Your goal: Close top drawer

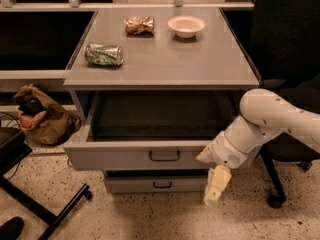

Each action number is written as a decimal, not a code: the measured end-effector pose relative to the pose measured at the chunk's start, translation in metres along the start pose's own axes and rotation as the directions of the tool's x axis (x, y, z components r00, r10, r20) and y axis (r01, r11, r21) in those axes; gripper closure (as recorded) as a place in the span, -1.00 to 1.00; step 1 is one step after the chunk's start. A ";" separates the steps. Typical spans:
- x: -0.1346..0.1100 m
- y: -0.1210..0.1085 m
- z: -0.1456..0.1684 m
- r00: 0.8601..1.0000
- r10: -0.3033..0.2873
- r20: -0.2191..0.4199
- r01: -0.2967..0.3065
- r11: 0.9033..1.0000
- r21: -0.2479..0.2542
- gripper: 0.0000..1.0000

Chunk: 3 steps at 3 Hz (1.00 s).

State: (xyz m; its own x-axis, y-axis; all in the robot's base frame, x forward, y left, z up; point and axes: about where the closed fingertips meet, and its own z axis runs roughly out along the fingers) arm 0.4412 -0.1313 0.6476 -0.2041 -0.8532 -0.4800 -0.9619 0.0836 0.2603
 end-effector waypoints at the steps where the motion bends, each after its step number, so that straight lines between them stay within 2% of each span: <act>1: -0.013 -0.026 0.001 0.998 -0.050 0.047 0.049 0.998 0.026 -1.00; 2: -0.013 -0.026 0.001 0.998 -0.050 0.047 0.049 0.998 0.026 -1.00; 3: -0.016 -0.039 0.007 0.995 -0.071 0.076 0.069 0.997 0.027 -1.00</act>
Offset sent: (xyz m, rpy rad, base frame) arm 0.0219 0.0082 -0.0010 0.0411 -0.0407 0.0139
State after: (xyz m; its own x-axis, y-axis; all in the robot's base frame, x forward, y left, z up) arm 0.4812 -0.1171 0.6396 -0.1486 -0.8155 -0.5593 -0.9783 0.0385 0.2037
